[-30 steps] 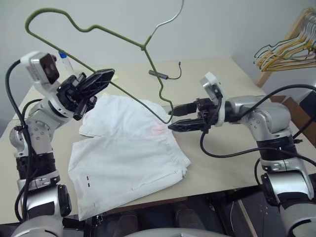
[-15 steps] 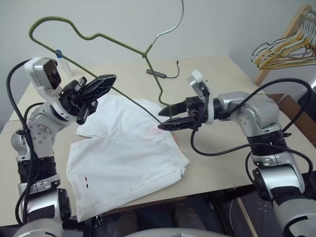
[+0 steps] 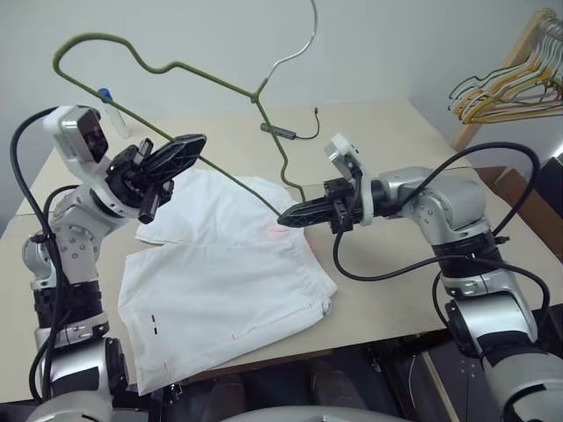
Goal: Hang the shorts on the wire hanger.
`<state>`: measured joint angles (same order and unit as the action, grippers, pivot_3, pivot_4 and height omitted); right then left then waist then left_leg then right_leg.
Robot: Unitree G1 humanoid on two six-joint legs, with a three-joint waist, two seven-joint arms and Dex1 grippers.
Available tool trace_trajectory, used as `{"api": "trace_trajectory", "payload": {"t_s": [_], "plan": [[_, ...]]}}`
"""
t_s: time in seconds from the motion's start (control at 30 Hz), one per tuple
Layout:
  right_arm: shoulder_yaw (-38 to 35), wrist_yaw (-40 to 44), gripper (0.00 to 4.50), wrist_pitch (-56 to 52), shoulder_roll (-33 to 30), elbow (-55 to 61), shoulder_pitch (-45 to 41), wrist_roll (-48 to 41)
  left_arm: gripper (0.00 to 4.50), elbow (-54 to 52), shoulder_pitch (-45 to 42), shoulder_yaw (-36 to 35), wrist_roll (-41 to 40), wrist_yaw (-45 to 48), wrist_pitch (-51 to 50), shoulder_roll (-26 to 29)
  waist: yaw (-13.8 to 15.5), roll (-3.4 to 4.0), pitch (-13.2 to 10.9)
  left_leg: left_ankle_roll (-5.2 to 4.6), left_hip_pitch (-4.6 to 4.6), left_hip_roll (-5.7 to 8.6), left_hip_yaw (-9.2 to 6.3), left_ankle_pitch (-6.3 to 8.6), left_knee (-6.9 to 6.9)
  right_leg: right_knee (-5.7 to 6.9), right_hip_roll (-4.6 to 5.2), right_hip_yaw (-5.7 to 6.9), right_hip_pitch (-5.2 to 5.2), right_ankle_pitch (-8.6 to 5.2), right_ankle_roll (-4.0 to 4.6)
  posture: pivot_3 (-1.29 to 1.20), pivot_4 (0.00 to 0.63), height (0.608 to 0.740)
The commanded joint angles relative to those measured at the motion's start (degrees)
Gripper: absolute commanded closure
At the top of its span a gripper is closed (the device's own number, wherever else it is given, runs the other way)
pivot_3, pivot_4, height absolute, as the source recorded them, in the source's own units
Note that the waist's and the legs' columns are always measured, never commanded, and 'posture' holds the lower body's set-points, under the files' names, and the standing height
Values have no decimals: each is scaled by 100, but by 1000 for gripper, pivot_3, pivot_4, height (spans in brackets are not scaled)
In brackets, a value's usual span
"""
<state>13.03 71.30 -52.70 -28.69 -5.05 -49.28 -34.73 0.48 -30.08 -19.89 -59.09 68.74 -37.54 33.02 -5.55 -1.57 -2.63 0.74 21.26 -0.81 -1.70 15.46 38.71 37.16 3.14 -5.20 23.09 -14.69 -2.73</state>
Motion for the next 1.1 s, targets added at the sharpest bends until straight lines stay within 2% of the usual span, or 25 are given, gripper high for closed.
{"api": "trace_trajectory", "payload": {"t_s": [0.03, 0.1, 0.2, 0.33, 0.37, 0.47, 0.53, 0.63, 0.8, 0.93, 1.03, 1.1], "plan": [[-262, -88, 4484, 31, 8, 0, -101, -55, 4500, -274, 24, 98, 270, -90, 323, -57, 0, 0, 0, 0, 0, 0, 0, 0, 0, 0, 0, 0, 0, 0, 0, -28, 0, 740], [-337, -132, 4484, 3, 8, 30, -59, -95, 4500, -273, 44, 238, 580, -218, 554, -126, 5, 0, 0, 0, 0, 0, 0, 0, 0, 0, 1, 1, 0, 0, 0, -27, 0, 740], [-477, -257, 4500, -90, 11, 52, -10, -181, 3757, -274, 100, 466, 673, -206, 437, -126, 9, 0, 0, 0, 1, 1, -1, 0, 1, 0, 1, 1, -1, 1, 0, -29, 0, 740], [-732, -405, 4500, -230, -65, 230, 155, -356, 2531, -269, 256, 755, 1115, -266, 645, -125, 14, 0, 0, 0, 2, 4, -1, 0, 2, 0, 4, 0, -1, 2, -1, -33, 0, 740], [-820, -496, 4500, -317, -81, 279, 204, -404, 2392, -220, 281, 895, 1339, -321, 678, -50, 13, 0, 0, 0, 2, 3, 0, 0, 2, 0, 4, 1, -1, 2, -1, -33, 0, 740], [-1159, -805, 4500, -686, -127, 333, 348, -615, 1448, -122, 445, 1535, 2450, -395, 1161, 255, 11, 2, 1, 0, 2, 3, -1, 0, 1, 0, 1, 1, 0, 2, -1, -37, 0, 740], [-1399, -947, 4500, -1014, -369, 311, 592, -705, 842, -91, 694, 1952, 3174, -380, 1624, 505, 11, 3, 2, 0, 0, 4, 3, 0, 1, 0, 1, -2, -2, 2, 0, -39, 0, 740], [-1658, -1017, 4500, -1424, -980, 470, 1233, -776, 39, -269, 999, 1963, 3353, -394, 1844, 625, 58, 3, 1, -1, 4, 4, 5, 1, -3, -8, 3, -2, -1, 2, 0, -41, 0, 740], [-1948, -905, 4500, -2060, -2014, 1085, 2433, -1076, 39, -566, 1484, 2052, 3648, -77, 2175, 1041, 161, 7, 0, -4, 23, 4, 13, 2, 7, -9, 4, -1, 13, 1, -3, -51, 0, 740], [-2255, -835, 4500, -3242, -2610, 755, 2935, -1579, 39, -751, 1742, 2054, 3712, 23, 2267, 1244, 140, 14, -1, -6, 3, 0, 26, 3, 4, -10, -2, -12, -1, -2, -7, -68, 0, 740], [-2080, -573, 4500, -3830, -2922, 130, 3042, -1729, 39, -780, 1775, 2042, 3691, 57, 2293, 1245, 143, 13, -1, -7, -5, -3, 30, 3, 8, -12, -7, -17, -9, -11, -23, -74, 0, 740], [-1861, -255, 4500, -3844, -3153, -40, 3181, -1800, 39, -775, 1774, 2085, 3751, 59, 2334, 1244, 144, 13, 0, -7, -13, -4, 30, 3, 7, -14, -8, -17, -18, -11, -23, -74, 0, 740]]}}
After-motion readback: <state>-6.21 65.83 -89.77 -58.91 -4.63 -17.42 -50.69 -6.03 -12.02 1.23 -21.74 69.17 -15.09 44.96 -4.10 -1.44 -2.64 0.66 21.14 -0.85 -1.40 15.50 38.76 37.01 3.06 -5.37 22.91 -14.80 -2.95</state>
